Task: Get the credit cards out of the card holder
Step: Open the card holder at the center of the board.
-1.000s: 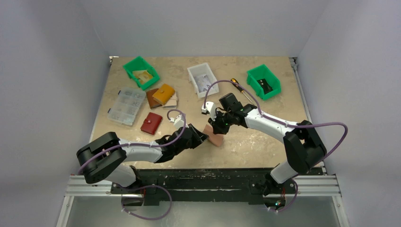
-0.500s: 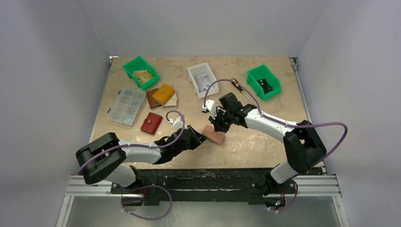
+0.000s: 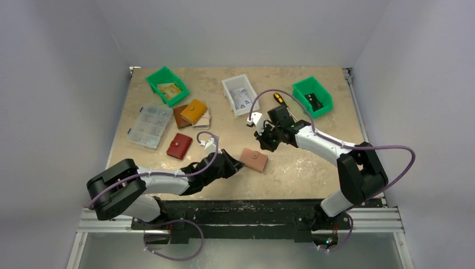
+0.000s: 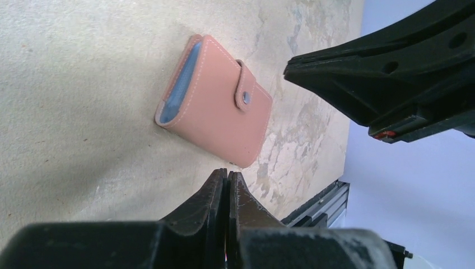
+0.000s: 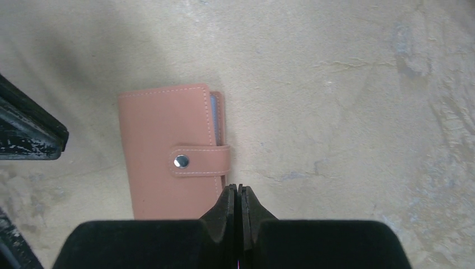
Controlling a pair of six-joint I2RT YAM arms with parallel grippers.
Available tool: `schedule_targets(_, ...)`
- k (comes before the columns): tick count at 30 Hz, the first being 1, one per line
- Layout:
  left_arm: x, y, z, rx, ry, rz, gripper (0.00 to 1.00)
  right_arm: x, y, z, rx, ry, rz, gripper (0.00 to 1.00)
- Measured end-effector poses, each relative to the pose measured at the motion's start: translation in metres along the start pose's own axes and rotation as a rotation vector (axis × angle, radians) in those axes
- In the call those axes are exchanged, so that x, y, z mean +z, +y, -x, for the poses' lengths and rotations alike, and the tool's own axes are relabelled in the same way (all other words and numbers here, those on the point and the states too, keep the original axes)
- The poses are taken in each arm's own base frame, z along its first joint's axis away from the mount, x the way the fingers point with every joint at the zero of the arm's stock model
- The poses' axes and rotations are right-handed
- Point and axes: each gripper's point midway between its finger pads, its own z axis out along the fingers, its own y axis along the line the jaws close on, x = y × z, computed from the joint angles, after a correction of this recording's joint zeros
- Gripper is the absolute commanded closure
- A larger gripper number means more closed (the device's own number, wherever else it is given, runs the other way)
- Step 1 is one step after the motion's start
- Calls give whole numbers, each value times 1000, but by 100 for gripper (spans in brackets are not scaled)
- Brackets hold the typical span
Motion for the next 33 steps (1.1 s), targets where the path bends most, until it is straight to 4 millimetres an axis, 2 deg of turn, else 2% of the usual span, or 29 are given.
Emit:
schedule_targets(2,-2,-3,0,16,8,-13,79,-1,6,0,-10,-9,48,77)
schedule_targets(3,-3,-4,0,29,12,-20,68,-1,9,-1,-13,-11,69,70)
schedule_targets(5,-5,-7,-2,50,26,-39,55,-1,18,-2,-33,-15,119,60)
schedule_targets(9,-11,7,-9,54,48,-60,49,-1,34,-1,-82,-17,183,45)
schedule_targets(13,-9,30,-17,31,64,-19,46,2,51,4,-136,-18,212,39)
schedule_targets(17,-3,30,-19,-17,66,-13,44,5,58,8,-174,-18,204,37)
schedule_targets(21,5,24,-19,-53,63,2,43,11,55,10,-188,-7,163,37)
schedule_targets(28,14,23,-13,-129,39,106,43,29,47,-1,-184,52,108,42)
schedule_targets(33,17,24,-10,-173,20,148,44,31,44,1,-183,57,83,60)
